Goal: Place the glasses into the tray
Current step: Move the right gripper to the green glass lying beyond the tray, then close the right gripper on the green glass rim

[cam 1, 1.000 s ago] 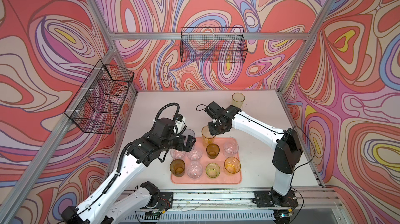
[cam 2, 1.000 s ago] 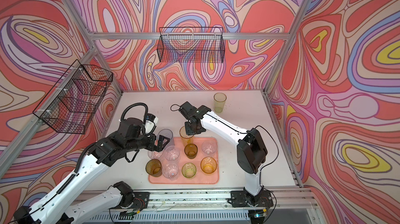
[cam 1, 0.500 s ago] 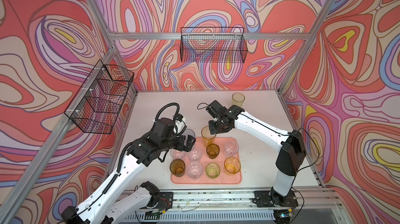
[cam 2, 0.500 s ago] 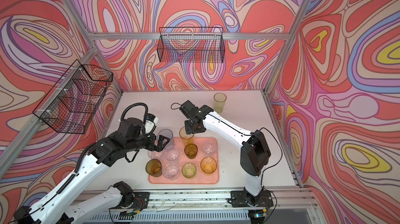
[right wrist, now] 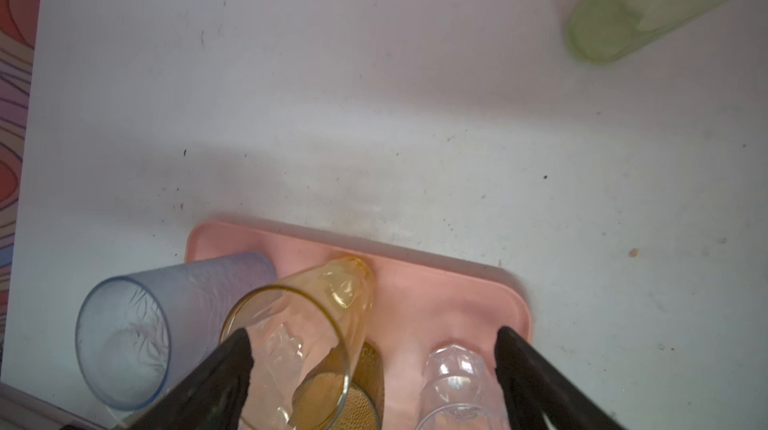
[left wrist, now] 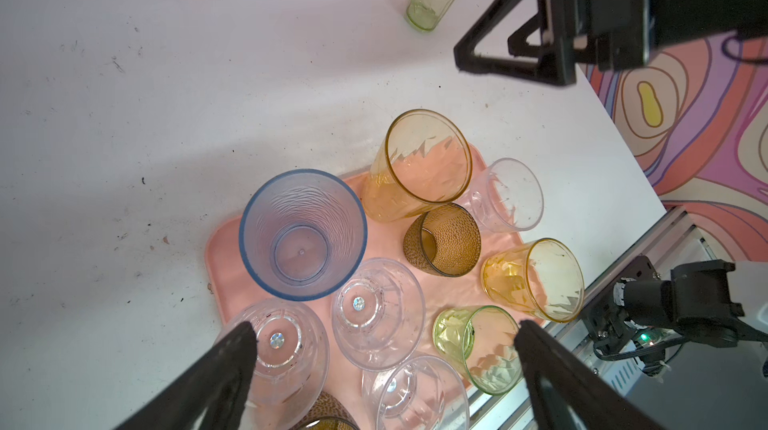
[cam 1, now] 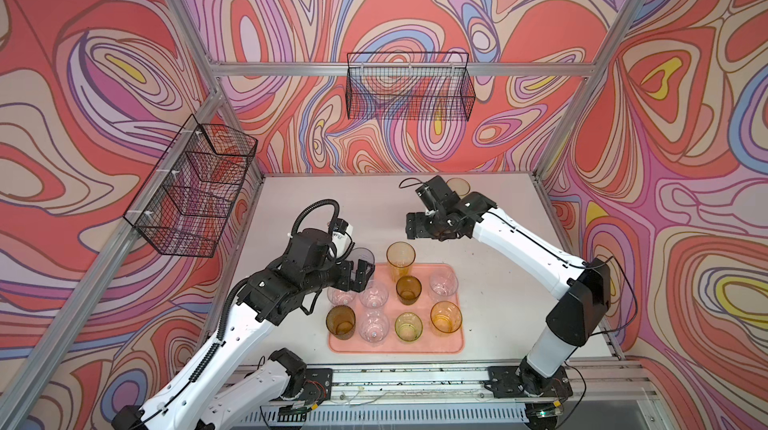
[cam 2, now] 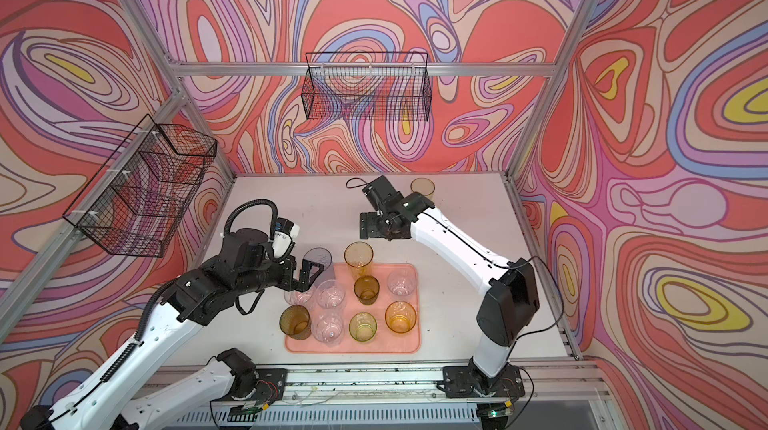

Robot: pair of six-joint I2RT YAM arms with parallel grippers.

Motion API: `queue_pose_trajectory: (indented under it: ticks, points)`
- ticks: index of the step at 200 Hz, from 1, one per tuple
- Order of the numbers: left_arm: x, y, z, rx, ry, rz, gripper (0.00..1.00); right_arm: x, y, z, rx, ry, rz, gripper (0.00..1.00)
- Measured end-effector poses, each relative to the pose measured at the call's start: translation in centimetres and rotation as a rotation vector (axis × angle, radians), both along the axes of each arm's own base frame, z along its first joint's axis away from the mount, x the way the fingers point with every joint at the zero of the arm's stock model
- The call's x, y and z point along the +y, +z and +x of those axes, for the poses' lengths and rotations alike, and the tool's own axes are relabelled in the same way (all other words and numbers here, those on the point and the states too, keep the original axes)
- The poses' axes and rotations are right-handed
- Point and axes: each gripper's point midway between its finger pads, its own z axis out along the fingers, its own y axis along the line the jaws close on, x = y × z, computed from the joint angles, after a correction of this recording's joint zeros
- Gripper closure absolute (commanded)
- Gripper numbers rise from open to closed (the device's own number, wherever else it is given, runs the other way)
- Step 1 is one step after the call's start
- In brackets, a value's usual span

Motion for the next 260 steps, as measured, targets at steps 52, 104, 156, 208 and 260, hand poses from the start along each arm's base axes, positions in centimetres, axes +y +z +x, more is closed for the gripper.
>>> queue_pose_trajectory:
  ticks: [52, 104, 156, 208, 260]
  points:
    - [0.0, 0.0, 0.0, 0.001, 0.002, -0.001, 0.00, -11.9, 0.6, 7.2, -0.053, -0.282, -0.037, 0.35]
    - [0.0, -0.2, 0.2, 0.009, 0.008, 0.005, 0.00, -14.8, -1.8, 13.6, -0.052, -0.354, -0.123, 0.41]
    - [-0.2, -0.4, 0.6, 0.024, 0.016, 0.009, 0.00, -16.6, -5.9, 16.5, 0.006, -0.378, -0.175, 0.51]
    - [-0.5, -1.0, 1.1, 0.050, 0.024, 0.015, 0.00, -17.4, -6.3, 17.1, 0.006, -0.387, -0.162, 0.66]
    - [-0.7, -1.4, 1.4, 0.059, 0.024, 0.020, 0.00, -16.7, -6.4, 17.4, 0.003, -0.362, -0.127, 0.99]
